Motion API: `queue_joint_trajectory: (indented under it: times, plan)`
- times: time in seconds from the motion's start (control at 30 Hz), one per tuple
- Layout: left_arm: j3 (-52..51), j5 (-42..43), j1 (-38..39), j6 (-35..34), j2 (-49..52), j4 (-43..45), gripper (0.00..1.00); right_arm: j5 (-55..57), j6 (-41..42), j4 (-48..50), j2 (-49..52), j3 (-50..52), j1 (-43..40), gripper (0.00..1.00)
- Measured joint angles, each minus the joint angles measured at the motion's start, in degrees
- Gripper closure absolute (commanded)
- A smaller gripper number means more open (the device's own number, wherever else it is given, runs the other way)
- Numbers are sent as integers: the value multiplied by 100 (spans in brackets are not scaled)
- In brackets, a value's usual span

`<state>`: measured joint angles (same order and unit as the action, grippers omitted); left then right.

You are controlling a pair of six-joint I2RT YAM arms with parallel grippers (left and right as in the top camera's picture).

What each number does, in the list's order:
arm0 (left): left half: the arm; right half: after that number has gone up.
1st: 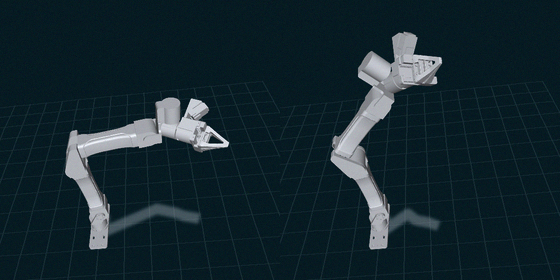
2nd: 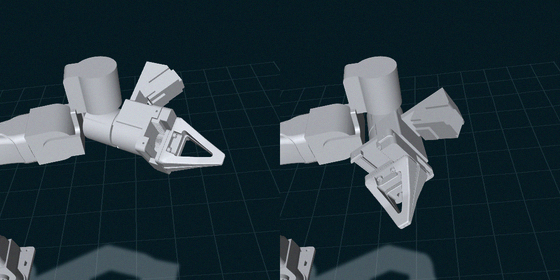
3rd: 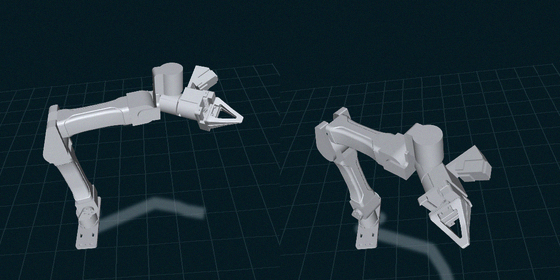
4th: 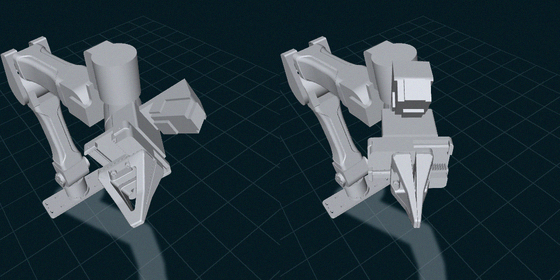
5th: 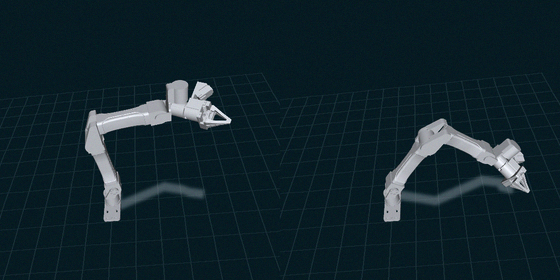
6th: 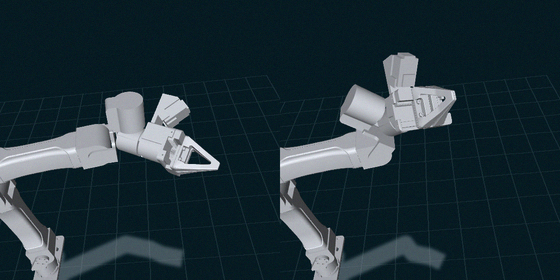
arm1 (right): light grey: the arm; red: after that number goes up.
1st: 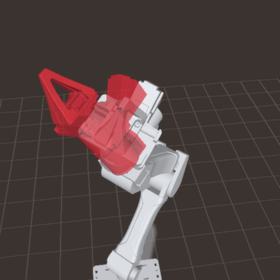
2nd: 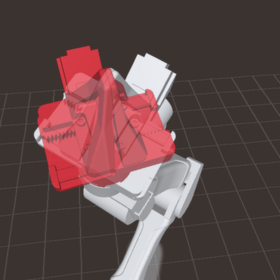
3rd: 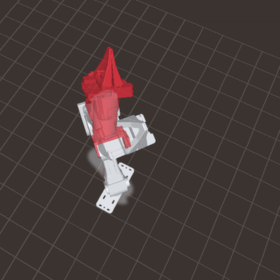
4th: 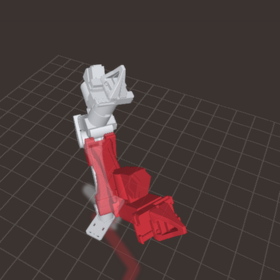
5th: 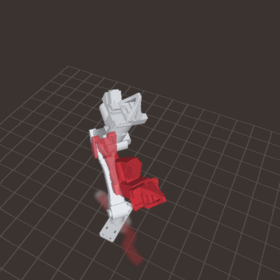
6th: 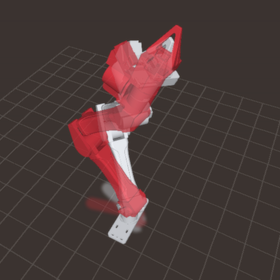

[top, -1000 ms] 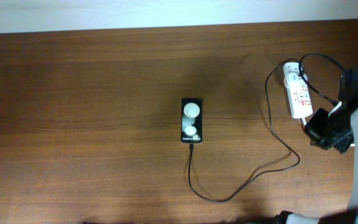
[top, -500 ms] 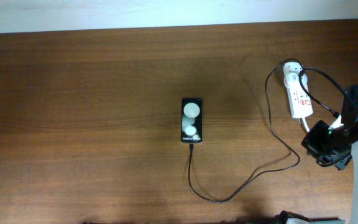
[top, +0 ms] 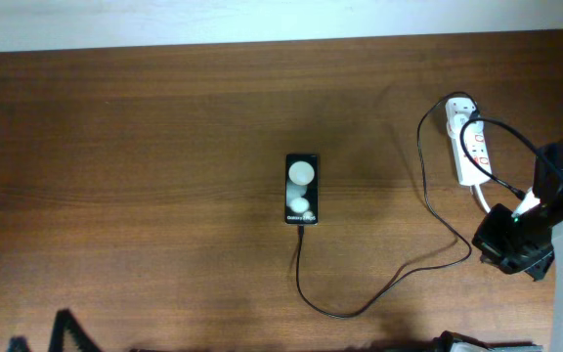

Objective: Plug charger to phone and switch on socket

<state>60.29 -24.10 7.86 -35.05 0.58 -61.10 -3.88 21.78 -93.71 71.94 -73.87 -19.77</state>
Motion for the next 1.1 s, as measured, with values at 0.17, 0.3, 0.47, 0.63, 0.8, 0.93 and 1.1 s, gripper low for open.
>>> queue_joint_trajectory:
  times: [0.17,0.3,0.47,0.63,0.8,0.93,1.1]
  plan:
    - [-1069,2,0,-15,0,474,1,35,0,-39,-2,2,0,96]
    - [-1233,4,0,-15,0,474,1,35,2,-44,-2,2,0,96]
    - [-1233,4,0,-15,0,468,1,33,4,-68,-2,2,0,96]
    - [-1233,4,-361,-15,0,459,1,33,2,-83,-2,7,0,96]
    - [-1233,4,-361,-15,0,461,1,-343,120,-61,-2,17,0,96]
    - [-1233,0,-361,-15,0,461,1,-551,208,-61,0,17,0,96]
    - [-1237,-13,-361,-15,0,496,1,-553,234,-46,-2,17,0,96]
